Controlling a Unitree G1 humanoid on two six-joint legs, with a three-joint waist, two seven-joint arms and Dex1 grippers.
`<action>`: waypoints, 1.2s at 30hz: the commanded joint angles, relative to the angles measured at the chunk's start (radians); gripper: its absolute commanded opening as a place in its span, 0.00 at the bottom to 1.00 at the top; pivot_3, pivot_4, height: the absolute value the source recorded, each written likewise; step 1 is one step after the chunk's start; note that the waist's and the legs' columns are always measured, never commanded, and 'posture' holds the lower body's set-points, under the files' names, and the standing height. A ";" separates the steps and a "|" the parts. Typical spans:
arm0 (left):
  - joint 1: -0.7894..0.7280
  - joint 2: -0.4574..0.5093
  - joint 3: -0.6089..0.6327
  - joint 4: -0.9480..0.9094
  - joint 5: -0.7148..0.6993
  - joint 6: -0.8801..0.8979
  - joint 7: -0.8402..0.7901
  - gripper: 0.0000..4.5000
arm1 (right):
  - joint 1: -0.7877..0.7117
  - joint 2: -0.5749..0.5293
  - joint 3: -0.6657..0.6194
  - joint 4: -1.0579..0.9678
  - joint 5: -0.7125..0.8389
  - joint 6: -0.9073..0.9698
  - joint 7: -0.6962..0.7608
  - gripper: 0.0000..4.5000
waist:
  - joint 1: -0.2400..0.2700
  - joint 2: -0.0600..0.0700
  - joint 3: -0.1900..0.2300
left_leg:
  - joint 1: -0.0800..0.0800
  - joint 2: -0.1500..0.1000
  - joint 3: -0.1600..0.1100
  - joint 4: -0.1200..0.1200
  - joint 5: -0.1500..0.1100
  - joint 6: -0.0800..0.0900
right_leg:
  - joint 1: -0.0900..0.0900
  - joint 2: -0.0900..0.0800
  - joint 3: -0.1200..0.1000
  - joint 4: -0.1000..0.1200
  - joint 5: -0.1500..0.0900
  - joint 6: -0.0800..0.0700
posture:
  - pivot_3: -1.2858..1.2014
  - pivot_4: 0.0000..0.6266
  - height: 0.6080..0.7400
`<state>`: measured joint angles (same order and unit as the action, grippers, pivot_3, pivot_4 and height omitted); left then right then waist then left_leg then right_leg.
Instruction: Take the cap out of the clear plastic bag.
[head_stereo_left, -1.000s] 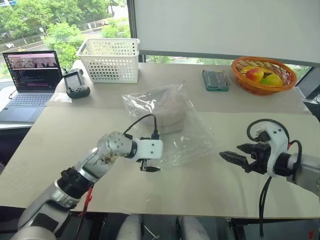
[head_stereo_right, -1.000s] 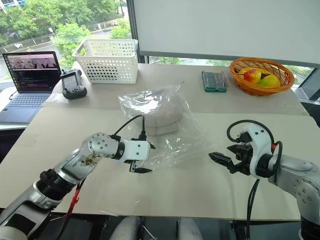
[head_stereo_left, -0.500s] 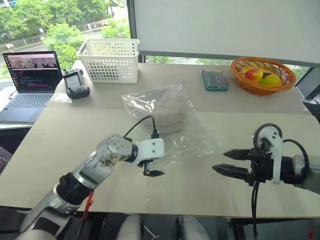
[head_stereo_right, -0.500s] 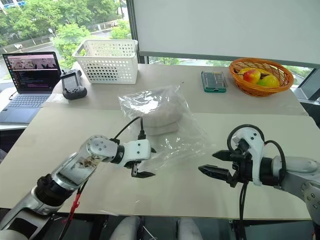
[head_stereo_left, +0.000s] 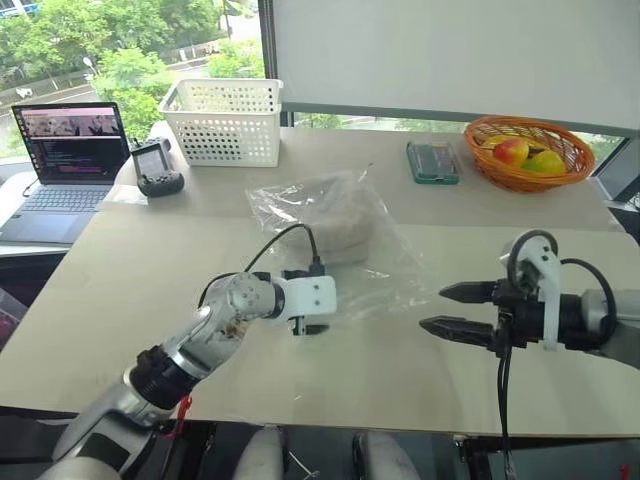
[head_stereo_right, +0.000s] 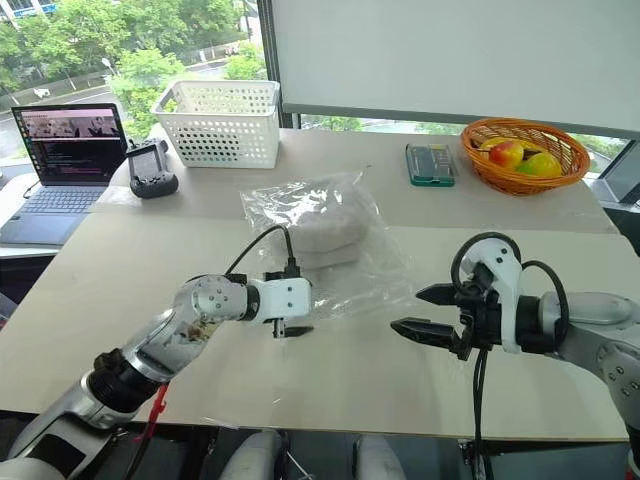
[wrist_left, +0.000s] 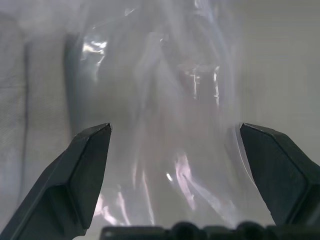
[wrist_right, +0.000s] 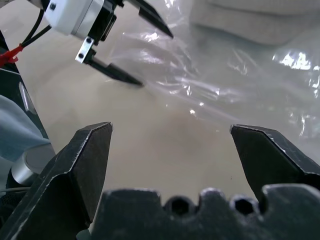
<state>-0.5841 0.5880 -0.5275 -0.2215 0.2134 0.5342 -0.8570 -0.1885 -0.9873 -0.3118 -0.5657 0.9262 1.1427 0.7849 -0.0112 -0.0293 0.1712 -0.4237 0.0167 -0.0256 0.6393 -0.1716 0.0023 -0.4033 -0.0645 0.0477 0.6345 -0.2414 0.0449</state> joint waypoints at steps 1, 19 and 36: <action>-0.039 -0.012 0.065 -0.018 0.015 0.023 0.032 0.97 | -0.027 -0.011 0.021 0.007 -0.018 -0.045 0.011 1.00 | -0.001 0.000 0.000 | 0.000 0.000 0.000 0.000 0.000 0.000 | 0.000 0.000 0.000 0.000 0.000 0.000 | 0.52 0.24 1.00; -0.160 -0.034 0.184 0.005 -0.027 0.060 0.043 0.97 | -0.061 0.012 0.121 0.068 -0.097 -0.104 0.011 1.00 | -0.001 0.000 0.000 | 0.000 0.000 0.000 0.001 0.000 0.000 | -0.001 0.000 0.000 0.004 0.000 0.000 | 0.52 0.24 1.00; -0.116 -0.072 0.210 -0.090 -0.208 0.060 -0.079 0.97 | -0.037 0.008 0.093 0.065 -0.105 -0.086 0.012 1.00 | 0.004 0.000 0.000 | -0.001 -0.001 0.000 0.002 0.000 0.000 | -0.002 0.000 0.001 0.006 -0.001 0.000 | 0.52 0.24 1.00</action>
<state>-0.6966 0.5354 -0.3468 -0.2247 0.0884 0.5744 -0.8887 -0.2264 -0.9625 -0.1716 -0.4826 0.8078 1.0620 0.7856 -0.0075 -0.0294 0.1713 -0.4245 0.0159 -0.0254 0.6415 -0.1717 0.0023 -0.4050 -0.0650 0.0485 0.6403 -0.2419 0.0446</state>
